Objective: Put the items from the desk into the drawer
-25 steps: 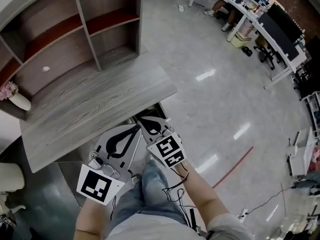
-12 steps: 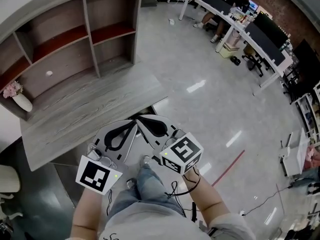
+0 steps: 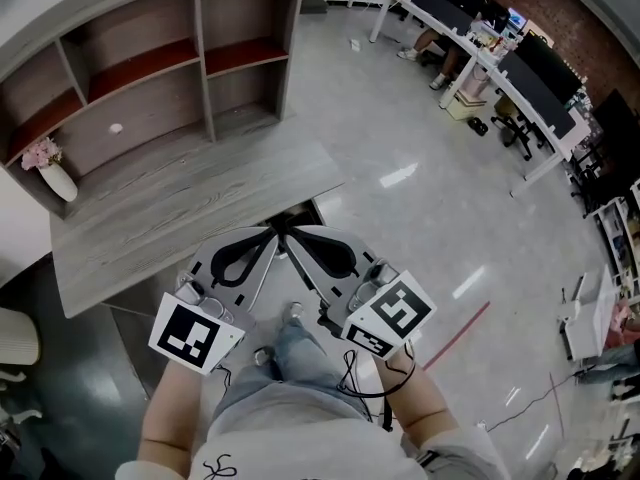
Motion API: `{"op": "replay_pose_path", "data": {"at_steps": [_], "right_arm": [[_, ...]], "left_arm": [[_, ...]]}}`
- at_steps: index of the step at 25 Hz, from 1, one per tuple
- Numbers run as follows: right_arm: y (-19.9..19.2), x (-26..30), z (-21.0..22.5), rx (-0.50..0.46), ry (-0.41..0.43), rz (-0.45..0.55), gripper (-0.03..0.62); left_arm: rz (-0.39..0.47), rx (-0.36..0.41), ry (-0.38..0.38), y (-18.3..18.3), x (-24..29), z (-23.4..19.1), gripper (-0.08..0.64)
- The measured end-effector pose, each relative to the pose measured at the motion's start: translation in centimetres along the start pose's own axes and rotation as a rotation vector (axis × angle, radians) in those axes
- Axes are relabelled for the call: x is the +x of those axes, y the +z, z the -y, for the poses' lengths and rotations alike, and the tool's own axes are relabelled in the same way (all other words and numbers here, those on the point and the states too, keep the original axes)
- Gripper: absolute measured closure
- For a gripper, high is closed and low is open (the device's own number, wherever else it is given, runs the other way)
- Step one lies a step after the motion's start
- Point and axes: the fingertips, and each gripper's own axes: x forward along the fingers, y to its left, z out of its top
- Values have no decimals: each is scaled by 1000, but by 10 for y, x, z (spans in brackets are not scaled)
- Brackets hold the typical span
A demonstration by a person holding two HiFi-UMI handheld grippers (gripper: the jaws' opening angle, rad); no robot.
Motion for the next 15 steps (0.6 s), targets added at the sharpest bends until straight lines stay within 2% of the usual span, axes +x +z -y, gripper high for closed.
{"op": "replay_pose_path", "data": {"at_steps": [15], "right_arm": [[8, -3, -29, -44, 2, 28, 584]], "left_arm": [[7, -19, 9, 3, -26, 6, 552]]}}
